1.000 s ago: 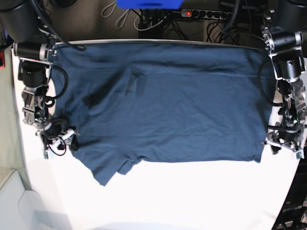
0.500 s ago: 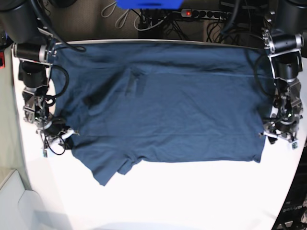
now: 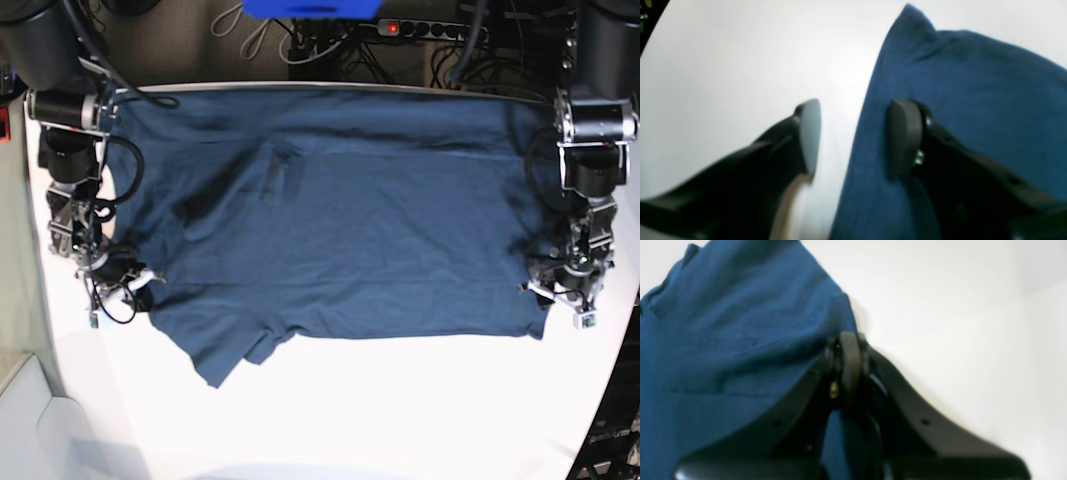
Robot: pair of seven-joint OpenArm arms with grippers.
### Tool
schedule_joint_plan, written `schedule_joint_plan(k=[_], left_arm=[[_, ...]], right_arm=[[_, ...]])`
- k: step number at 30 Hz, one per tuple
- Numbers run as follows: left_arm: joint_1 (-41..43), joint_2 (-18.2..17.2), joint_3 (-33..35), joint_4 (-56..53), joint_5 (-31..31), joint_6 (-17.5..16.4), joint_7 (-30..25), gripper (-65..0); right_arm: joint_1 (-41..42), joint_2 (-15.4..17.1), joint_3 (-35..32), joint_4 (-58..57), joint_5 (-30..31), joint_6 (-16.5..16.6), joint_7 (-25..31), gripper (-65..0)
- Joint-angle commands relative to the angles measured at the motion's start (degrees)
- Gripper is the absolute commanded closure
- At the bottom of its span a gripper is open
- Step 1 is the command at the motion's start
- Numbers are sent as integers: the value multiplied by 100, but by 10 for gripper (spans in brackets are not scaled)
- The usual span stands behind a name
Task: Layout the t-shirt on the table in an organized manner, then fold the t-shirt properly
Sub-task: 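Move both grippers to the hem corners and grasp them, then lift the hem with both grippers and fold it toward the collar fold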
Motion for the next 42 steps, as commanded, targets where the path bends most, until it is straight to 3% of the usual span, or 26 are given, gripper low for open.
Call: schedule_joint_plan(k=[1, 6, 18, 20, 23, 26, 30, 32, 37, 42], left_arm=[[-191, -80, 125, -21, -14, 5, -244, -322], [-182, -72, 846, -73, -67, 5, -393, -322], [-156, 78, 855, -126, -67, 49, -393, -303], [-112, 78, 846, -126, -67, 40, -393, -227], [-77, 78, 846, -126, -75, 58, -393, 0], [-77, 78, 846, -126, -75, 58, -393, -23], [-77, 78, 837, -56, -93, 40, -393, 0], [-77, 78, 837, 190, -260, 31, -358, -2], [178, -124, 846, 1193, -937, 31, 90, -2], [398, -177, 846, 1720, -1174, 40, 345, -2]], right_arm=[[72, 53, 1, 26, -86, -4, -127, 0], [64, 53, 1, 35, -86, -4, -127, 0], [72, 53, 1, 35, -78, -4, -127, 0], [72, 53, 1, 35, -78, -4, -127, 0], [72, 53, 1, 35, -78, -4, -127, 0], [81, 53, 1, 44, -78, -4, -127, 0], [72, 53, 36, 237, -78, 155, -127, 0], [28, 44, 45, 580, -60, 366, -135, 0], [-209, 53, 63, 1485, -51, 392, -505, 0], [-543, 53, 344, 2250, -42, 392, -786, 0]])
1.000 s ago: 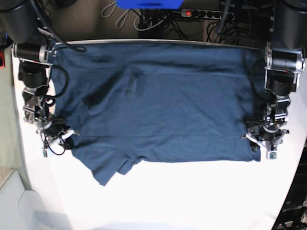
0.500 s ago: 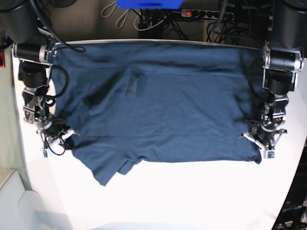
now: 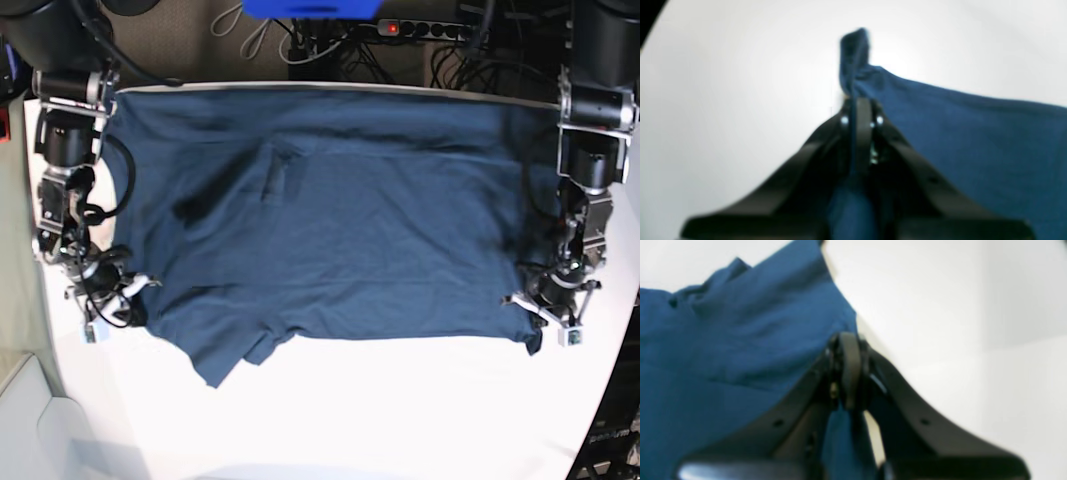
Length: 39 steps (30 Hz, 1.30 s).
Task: Layout the t-shirt on the table in an organized manner, then fold the t-shirt properly
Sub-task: 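Lift the hem with both grippers and fold it toward the collar fold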
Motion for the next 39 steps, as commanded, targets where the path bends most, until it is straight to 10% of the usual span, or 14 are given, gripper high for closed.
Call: schedule_joint_plan(k=[1, 16, 39], left_arm=[[-94, -61, -24, 186, -47, 3, -61, -2], [1093, -114, -1887, 2331, -47, -23, 1293, -2], [2491, 18, -2582, 3887, -47, -23, 1935, -2]], right_arm=[[77, 81, 25, 242, 56, 47, 3, 0], [-1338, 81, 43, 2669, 56, 310, -481, 0], [-2797, -121, 1159, 4190, 56, 535, -1114, 0]])
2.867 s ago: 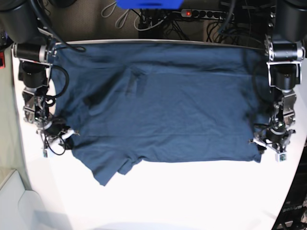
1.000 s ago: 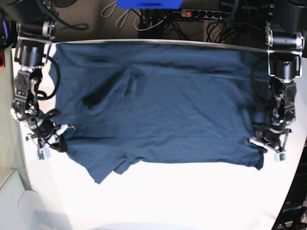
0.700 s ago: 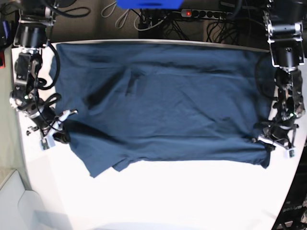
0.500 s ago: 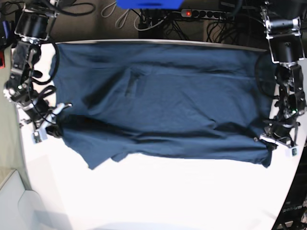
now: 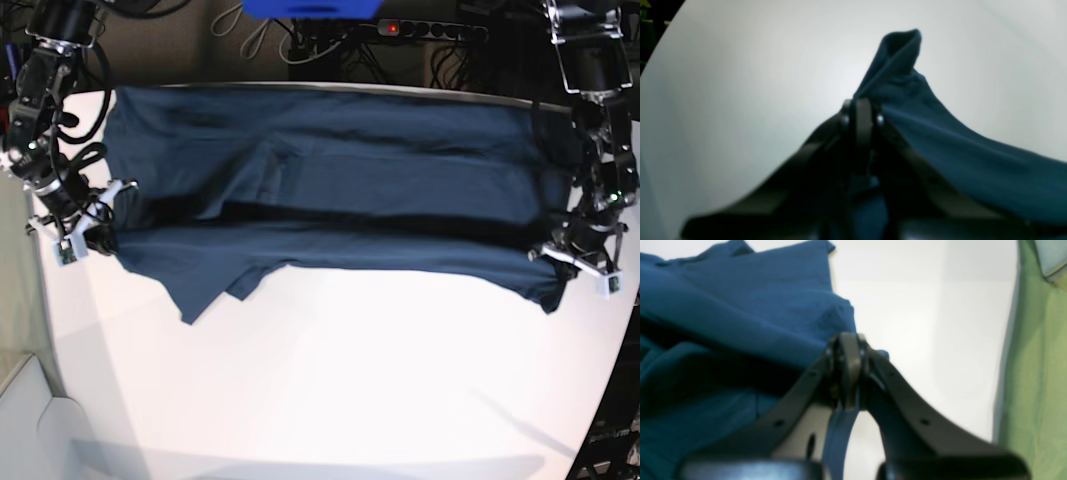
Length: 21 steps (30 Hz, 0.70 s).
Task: Layout the t-shirt on the table in an organized manner, then fold the t-shirt properly
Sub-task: 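Lift the hem with both grippers and fold it toward the collar fold, then lay the hem fold down and adjust the corner with the right gripper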
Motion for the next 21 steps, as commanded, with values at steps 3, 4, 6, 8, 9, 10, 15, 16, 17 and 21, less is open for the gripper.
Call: schedule_joint_plan(k=[3, 4, 6, 8, 9, 10, 15, 16, 17, 21], left_arm=[[70, -135, -47, 132, -33, -2, -148, -2], [132, -135, -47, 106, -33, -2, -148, -2], [211, -144, -47, 88, -33, -2, -139, -2], [290, -144, -47, 97, -33, -2, -25, -2], [299, -144, -47, 132, -33, -2, 54, -2], [299, -144, -64, 150, -33, -2, 142, -2], [299, -82, -847, 317, -33, -10, 740, -2], [290, -82, -961, 405, -33, -19, 854, -2], [290, -82, -1040, 502, -33, -19, 951, -2], [290, -91, -1128, 818, -33, -19, 1258, -2]], right_arm=[[-57, 38, 143, 100, 65, -25, 128, 0], [-83, -23, 187, 91, 65, -25, 136, 0], [-92, -67, 266, 65, 65, -25, 128, 0], [-101, -85, 319, 65, 65, -25, 101, 0], [-136, -120, 319, 65, 65, -25, 101, 0], [-180, -129, 319, 100, 65, -25, 119, 0], [-286, -111, 319, 118, 65, -25, 136, 0], [-294, -111, 354, 144, 65, -25, 136, 0], [-312, -111, 425, 179, 65, -25, 136, 0], [-417, -243, 636, 513, 56, -25, 84, 0]])
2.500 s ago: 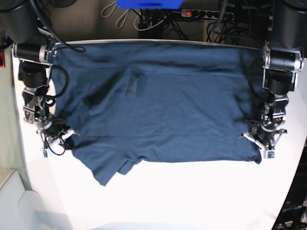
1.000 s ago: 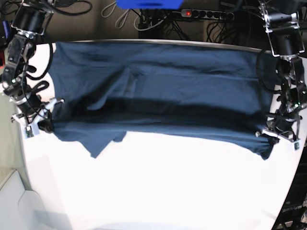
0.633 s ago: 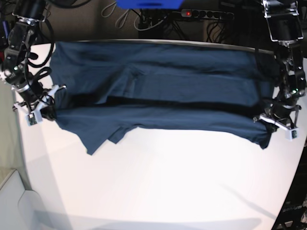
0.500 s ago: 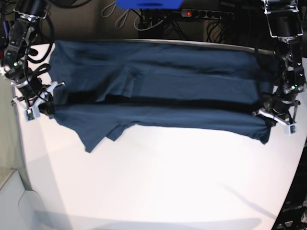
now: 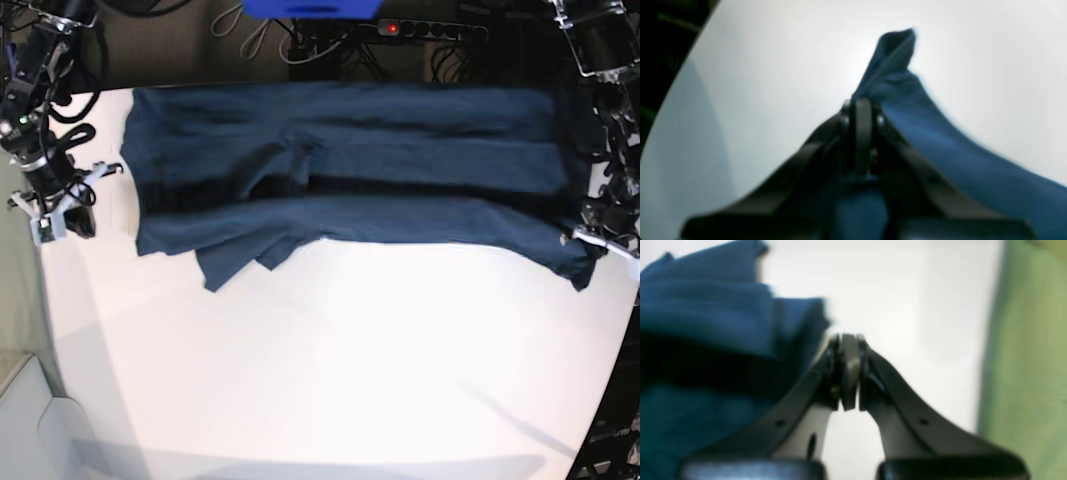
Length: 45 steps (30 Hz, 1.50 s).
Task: Layout the t-shirt on the table in an organized manner, then fold the t-shirt properly
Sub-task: 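Lay the hem fold down and adjust the corner with the right gripper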
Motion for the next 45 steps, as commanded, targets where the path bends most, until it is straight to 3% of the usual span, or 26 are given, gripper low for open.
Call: schedule_joint_plan(k=[1, 15, 18, 23, 26, 33, 45], left_arm=[[-66, -109, -35, 112, -20, -15, -31, -2], [373, -100, -35, 139, -20, -15, 127, -2], [470, -100, -44, 139, -20, -15, 118, -2], [496, 32, -44, 139, -20, -15, 118, -2], [505, 50, -44, 139, -20, -15, 118, -2], [505, 50, -44, 139, -20, -15, 118, -2], [496, 50, -44, 139, -20, -15, 118, -2]], right_arm=[[-40, 10, 2, 157, 60, -3, 108, 0], [-488, -192, -51, 404, 52, -3, 108, -10], [-400, -210, -271, 535, 43, -3, 81, -81], [101, -201, -596, 588, 34, -3, -666, -289], [444, -218, -746, 571, 34, -3, -1026, -343], [1103, -210, -1036, 201, 25, -3, -1554, -343], [1499, -236, -1053, -950, 25, -3, -1492, -343]])
